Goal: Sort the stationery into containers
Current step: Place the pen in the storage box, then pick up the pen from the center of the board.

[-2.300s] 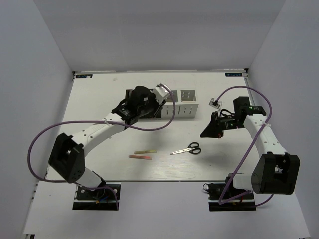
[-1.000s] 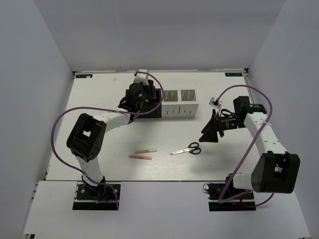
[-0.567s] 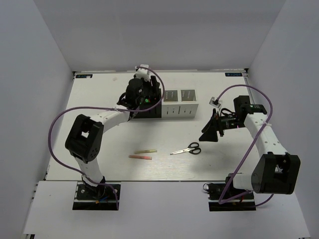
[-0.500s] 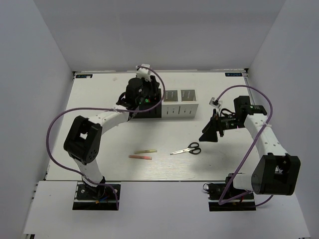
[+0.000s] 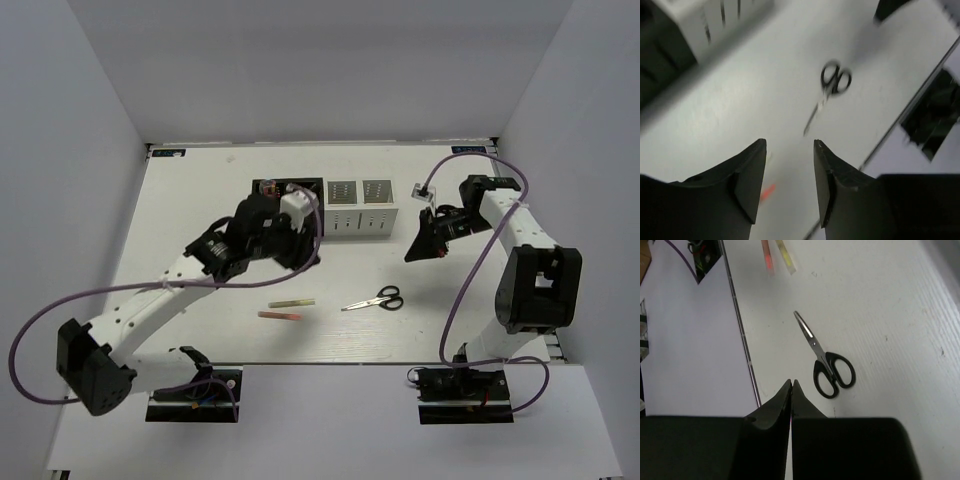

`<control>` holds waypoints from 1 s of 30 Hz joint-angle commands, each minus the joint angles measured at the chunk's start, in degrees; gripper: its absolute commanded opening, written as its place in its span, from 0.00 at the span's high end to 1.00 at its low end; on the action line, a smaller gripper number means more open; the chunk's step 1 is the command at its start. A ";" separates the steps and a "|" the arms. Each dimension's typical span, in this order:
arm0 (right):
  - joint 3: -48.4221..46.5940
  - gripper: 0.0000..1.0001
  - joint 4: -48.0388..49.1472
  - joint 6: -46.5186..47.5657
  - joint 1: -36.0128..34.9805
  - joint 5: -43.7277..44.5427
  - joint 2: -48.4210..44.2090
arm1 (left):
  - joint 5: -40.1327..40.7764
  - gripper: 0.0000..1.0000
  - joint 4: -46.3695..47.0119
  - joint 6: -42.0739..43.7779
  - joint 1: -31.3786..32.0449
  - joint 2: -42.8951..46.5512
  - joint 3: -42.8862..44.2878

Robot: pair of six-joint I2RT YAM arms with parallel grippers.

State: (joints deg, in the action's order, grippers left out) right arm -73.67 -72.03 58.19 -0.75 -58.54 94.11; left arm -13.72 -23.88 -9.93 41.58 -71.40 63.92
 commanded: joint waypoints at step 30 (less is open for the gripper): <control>-21.53 1.00 26.29 -22.31 -48.98 38.23 13.96 | 71.98 0.07 -34.83 -21.78 -0.71 46.69 -25.06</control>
State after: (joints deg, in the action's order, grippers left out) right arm -84.36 -42.28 42.57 -46.83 -25.32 102.45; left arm 47.53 -55.42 -27.77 41.04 -26.26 41.47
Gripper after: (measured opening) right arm 0.007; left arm 0.928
